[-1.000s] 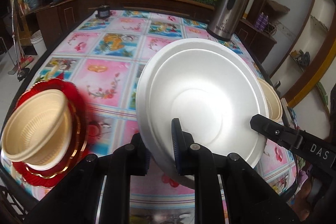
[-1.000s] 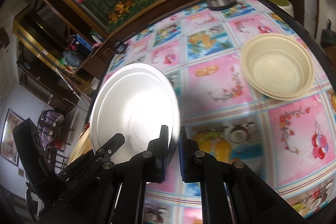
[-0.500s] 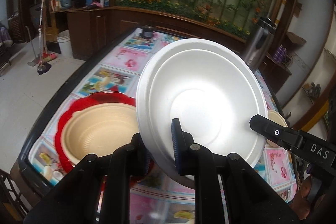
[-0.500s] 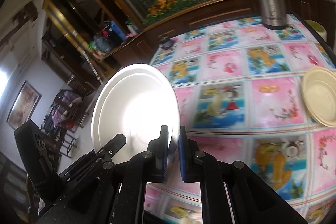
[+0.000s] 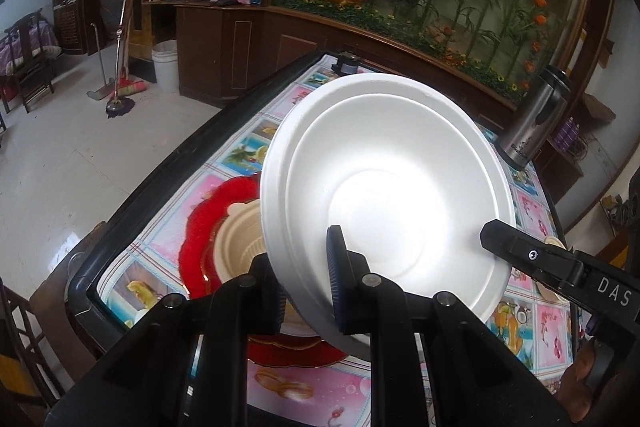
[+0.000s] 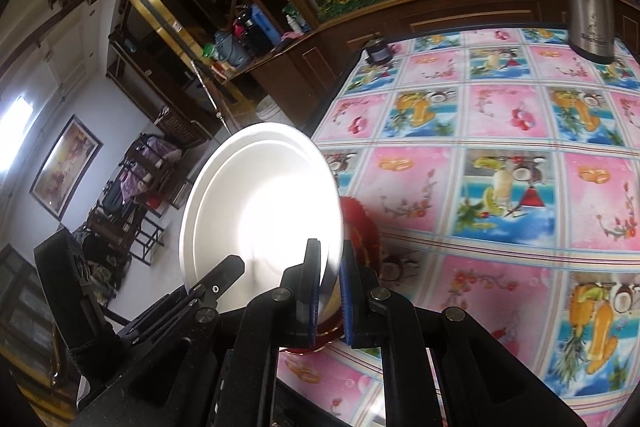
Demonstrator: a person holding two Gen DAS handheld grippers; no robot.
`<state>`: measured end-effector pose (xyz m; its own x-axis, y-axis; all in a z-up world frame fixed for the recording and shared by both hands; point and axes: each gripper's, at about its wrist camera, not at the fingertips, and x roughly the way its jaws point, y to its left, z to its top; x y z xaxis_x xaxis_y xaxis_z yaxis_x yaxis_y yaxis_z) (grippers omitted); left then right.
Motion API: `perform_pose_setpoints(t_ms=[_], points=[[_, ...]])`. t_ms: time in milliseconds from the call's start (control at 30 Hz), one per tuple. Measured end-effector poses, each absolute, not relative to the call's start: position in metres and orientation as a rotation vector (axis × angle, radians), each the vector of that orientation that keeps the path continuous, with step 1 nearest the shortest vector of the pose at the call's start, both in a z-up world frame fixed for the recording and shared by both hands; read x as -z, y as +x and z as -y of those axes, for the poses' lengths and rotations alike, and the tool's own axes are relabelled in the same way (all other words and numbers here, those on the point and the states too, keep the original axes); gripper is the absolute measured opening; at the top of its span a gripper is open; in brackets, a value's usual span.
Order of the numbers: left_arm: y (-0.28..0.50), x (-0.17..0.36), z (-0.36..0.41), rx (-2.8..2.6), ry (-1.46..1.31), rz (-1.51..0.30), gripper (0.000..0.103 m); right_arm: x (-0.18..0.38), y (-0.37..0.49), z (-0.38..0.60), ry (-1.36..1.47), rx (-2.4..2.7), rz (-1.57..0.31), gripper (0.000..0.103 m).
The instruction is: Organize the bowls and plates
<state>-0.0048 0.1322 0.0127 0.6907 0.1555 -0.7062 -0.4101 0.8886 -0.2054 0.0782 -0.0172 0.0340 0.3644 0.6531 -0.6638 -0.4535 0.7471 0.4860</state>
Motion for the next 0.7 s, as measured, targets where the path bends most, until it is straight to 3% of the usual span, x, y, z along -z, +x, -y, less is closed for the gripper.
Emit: perform_pose_setpoints(t_ms=[700], points=[[-0.008,-0.026,-0.169,-0.358,-0.364,-0.756,0.015,-0.045,0.08,-0.035,0.193,-0.801,-0.966,0.009]])
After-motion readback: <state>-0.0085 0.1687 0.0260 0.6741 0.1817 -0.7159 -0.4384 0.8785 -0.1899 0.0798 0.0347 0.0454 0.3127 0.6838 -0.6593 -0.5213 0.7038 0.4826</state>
